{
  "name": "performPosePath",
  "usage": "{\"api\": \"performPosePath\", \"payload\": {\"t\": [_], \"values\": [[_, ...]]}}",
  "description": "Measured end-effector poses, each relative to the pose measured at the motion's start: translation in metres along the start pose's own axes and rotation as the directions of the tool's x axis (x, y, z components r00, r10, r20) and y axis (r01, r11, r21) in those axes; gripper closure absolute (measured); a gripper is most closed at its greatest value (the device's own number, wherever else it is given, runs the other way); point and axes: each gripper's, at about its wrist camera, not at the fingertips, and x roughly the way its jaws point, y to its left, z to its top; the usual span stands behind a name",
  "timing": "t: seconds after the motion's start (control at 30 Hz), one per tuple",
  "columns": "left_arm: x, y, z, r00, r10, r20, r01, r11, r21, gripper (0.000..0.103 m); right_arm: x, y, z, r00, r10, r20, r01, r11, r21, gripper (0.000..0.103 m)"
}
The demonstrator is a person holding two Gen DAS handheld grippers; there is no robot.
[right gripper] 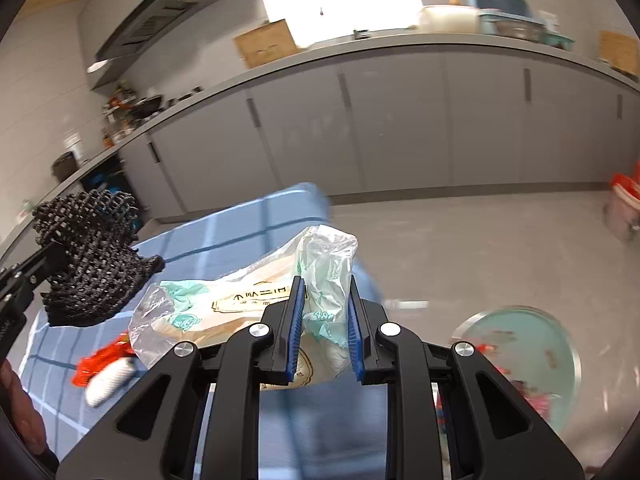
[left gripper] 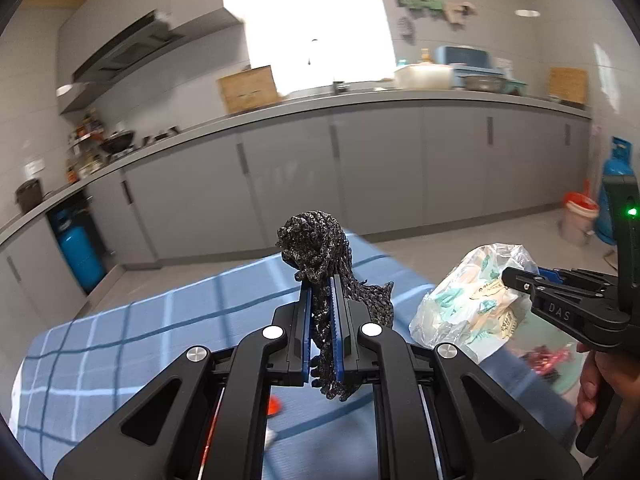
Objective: Collect trash
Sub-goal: 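Carry the mesh net and printed bag over the teal basin with both tools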
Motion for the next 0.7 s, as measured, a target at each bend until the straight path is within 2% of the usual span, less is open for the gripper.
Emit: {"api": "performPosePath", "payload": {"t": [0.3, 0.53, 0.7], "values": [[0.005, -0.087, 0.004, 0.986, -0.166, 0.015, 0.164, 0.983, 0.083, 0.093, -0.024, -0.102, -0.014, 0.984, -0.176, 0.0, 0.176, 0.98, 0.09, 0.082], [0.013, -0.141, 0.006, 0.961, -0.276, -0.003, 0.274, 0.954, 0.119, 0.093, -0.03, -0.149, -0.027, 0.968, -0.25, -0.019, 0.25, 0.96, 0.122, 0.081], [0.026, -0.171, 0.0, 0.944, -0.327, -0.035, 0.329, 0.935, 0.135, 0.093, -0.025, -0.175, -0.036, 0.957, -0.287, -0.042, 0.29, 0.948, 0.131, 0.081]]}}
